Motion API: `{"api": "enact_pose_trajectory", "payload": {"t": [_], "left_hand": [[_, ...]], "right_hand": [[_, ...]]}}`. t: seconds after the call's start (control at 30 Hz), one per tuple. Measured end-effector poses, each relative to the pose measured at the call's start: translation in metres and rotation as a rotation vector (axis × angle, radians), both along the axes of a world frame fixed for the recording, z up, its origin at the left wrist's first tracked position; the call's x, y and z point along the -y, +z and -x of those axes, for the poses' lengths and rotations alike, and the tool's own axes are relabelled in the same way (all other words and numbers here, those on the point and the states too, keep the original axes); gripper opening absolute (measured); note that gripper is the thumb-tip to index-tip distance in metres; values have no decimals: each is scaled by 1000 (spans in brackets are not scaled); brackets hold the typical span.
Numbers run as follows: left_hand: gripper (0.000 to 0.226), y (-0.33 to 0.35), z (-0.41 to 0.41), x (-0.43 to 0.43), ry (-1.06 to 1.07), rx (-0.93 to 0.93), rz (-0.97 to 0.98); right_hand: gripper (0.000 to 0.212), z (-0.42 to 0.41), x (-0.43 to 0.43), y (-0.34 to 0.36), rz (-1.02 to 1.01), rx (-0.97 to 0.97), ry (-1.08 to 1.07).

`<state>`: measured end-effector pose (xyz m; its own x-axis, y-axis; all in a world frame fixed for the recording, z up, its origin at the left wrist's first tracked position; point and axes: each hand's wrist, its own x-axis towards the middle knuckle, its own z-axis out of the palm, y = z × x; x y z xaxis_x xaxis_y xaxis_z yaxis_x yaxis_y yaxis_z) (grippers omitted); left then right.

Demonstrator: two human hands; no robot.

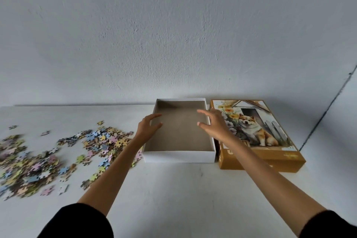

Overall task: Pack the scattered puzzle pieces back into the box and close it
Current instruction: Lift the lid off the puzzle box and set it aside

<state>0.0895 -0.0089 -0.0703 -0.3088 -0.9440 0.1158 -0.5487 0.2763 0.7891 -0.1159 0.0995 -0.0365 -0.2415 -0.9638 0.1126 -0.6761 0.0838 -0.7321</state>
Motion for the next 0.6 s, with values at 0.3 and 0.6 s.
{"api": "enact_pose_trajectory", "payload": {"t": [0.3,0.6], "left_hand": [[76,1,4,-3,-93,6,25],[68,-4,6,1,-83,56,-5]], "right_hand": [[75,155,-65,-16,-301,-338,-464],[60,148,-39,-25,-245,-294,-402]]}}
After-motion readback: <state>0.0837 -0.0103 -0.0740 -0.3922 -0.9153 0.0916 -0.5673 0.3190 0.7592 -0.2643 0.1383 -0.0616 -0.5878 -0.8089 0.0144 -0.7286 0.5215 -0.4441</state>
